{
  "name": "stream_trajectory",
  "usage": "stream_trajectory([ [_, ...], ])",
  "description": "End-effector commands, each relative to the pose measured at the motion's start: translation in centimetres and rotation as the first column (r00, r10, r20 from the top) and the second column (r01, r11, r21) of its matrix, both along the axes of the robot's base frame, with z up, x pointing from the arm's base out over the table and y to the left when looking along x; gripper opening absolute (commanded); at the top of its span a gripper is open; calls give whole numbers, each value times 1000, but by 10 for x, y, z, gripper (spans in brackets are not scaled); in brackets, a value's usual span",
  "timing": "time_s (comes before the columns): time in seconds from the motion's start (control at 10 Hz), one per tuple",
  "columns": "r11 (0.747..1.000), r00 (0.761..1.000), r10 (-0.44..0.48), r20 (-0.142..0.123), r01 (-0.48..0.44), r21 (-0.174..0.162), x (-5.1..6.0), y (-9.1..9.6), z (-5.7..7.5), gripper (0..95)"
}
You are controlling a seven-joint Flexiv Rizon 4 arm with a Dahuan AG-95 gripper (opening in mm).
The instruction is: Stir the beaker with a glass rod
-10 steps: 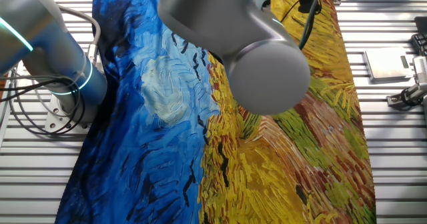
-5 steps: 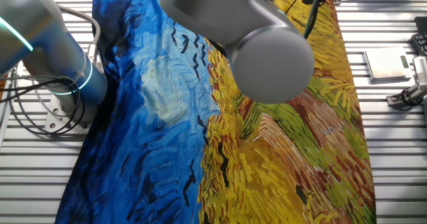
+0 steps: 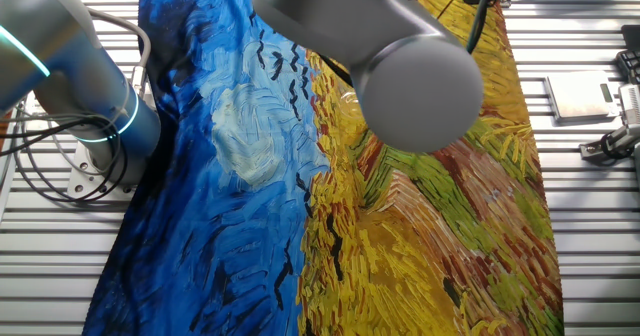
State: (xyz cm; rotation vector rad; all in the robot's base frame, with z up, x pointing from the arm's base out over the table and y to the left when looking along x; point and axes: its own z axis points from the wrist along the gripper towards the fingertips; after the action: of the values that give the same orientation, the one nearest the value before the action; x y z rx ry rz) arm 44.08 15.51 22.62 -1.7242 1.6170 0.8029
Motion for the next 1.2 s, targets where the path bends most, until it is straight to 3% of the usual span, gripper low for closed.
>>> stream_trajectory([
  [0.1, 1000, 1000, 4, -2, -4, 6, 3, -1, -3, 0],
  [0.7, 999, 999, 39, 15, -39, 0, 0, -19, -2, 0],
  [1.2, 998, 998, 56, 17, -56, 14, -16, -30, -3, 0],
])
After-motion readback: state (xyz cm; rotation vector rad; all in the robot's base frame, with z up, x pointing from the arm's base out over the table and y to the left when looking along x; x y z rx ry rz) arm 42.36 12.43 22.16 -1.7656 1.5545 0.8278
